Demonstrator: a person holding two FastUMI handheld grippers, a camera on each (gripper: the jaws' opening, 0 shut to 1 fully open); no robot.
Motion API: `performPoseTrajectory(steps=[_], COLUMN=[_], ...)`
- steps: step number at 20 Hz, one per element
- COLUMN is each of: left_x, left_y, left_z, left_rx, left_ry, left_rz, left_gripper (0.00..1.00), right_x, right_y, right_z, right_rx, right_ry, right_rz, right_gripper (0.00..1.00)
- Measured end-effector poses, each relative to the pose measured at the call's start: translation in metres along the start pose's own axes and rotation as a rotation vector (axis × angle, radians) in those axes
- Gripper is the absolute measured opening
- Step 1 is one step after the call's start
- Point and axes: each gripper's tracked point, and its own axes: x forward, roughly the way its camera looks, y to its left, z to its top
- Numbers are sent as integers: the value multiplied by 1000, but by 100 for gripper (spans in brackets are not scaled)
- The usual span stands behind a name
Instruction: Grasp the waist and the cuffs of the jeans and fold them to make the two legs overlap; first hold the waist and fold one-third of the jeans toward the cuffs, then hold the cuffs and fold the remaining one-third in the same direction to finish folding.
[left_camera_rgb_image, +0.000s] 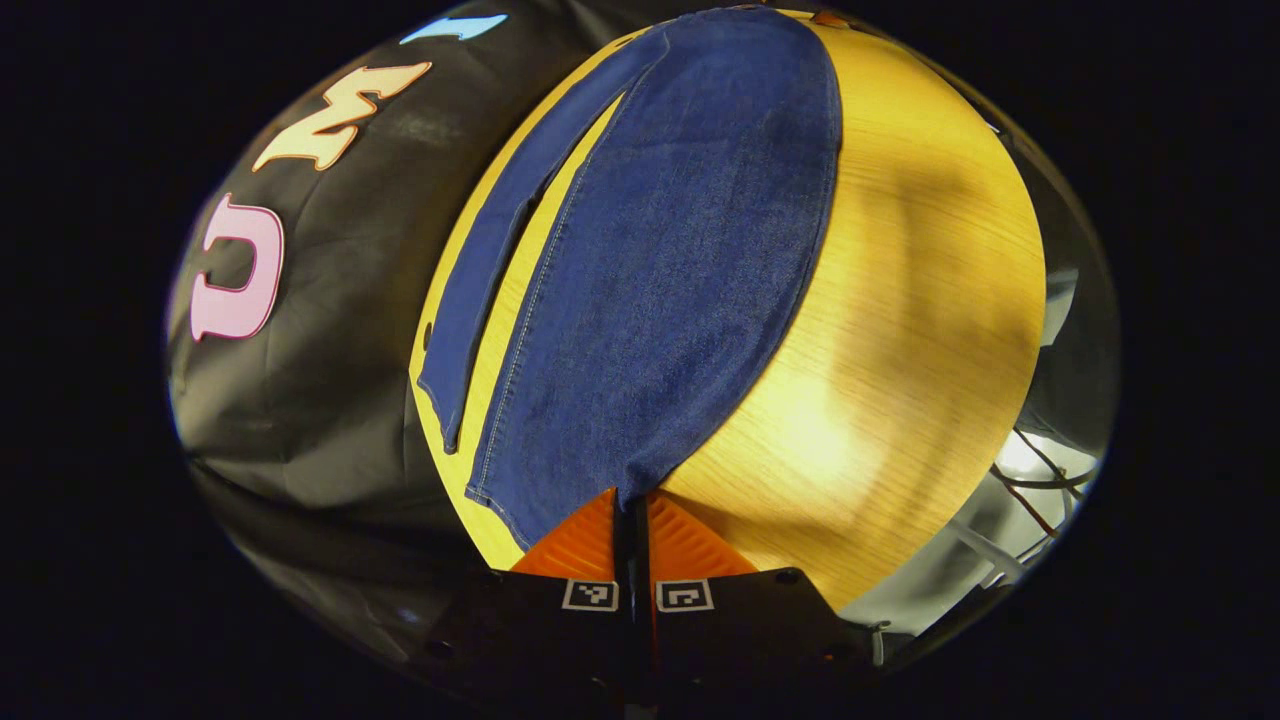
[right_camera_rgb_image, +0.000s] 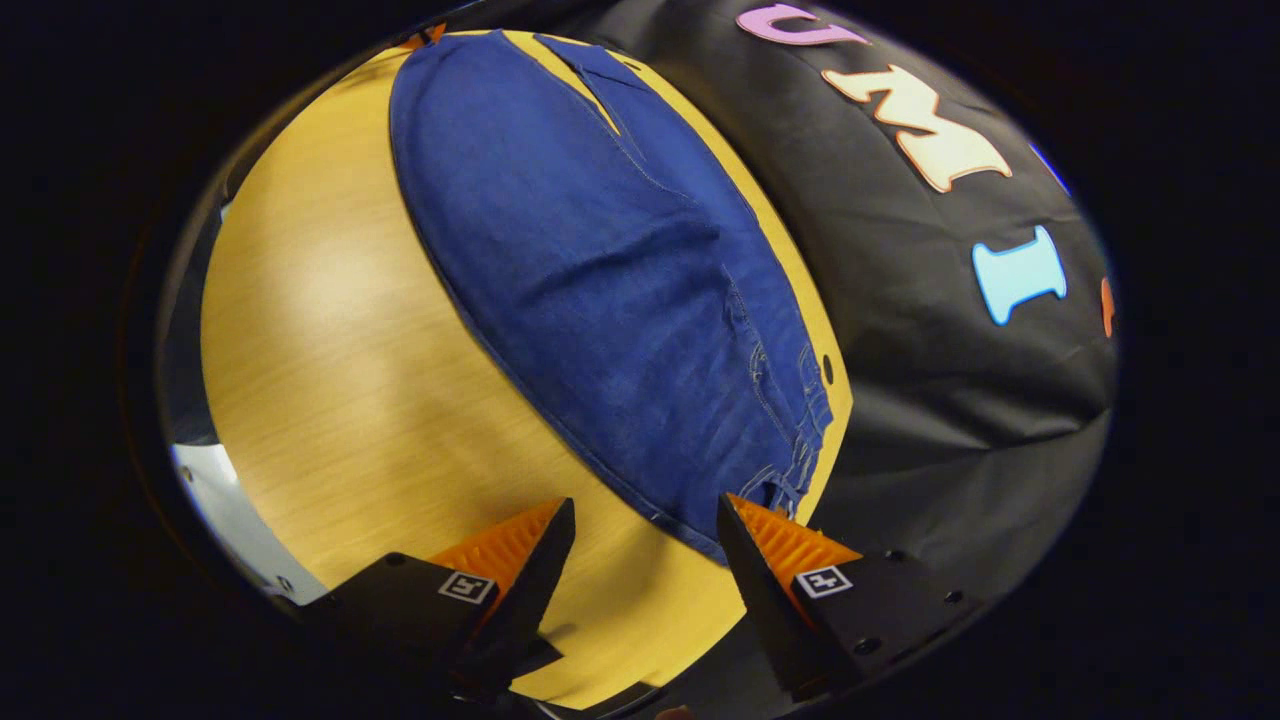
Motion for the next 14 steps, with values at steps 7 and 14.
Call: performPoseTrajectory(steps=[7, 14], left_x=[2, 2], left_y=[2, 5], left_z=[-1, 1], left_rx=[-10, -45], left_ry=[33, 60], left_rz=[6, 10], left_gripper=[0, 0], right_x=[39, 48], right_y=[-14, -17], right_z=[1, 6], right_rx=[3, -38], right_ry=[36, 38], right_rz=[-3, -88], right_gripper=[74, 4])
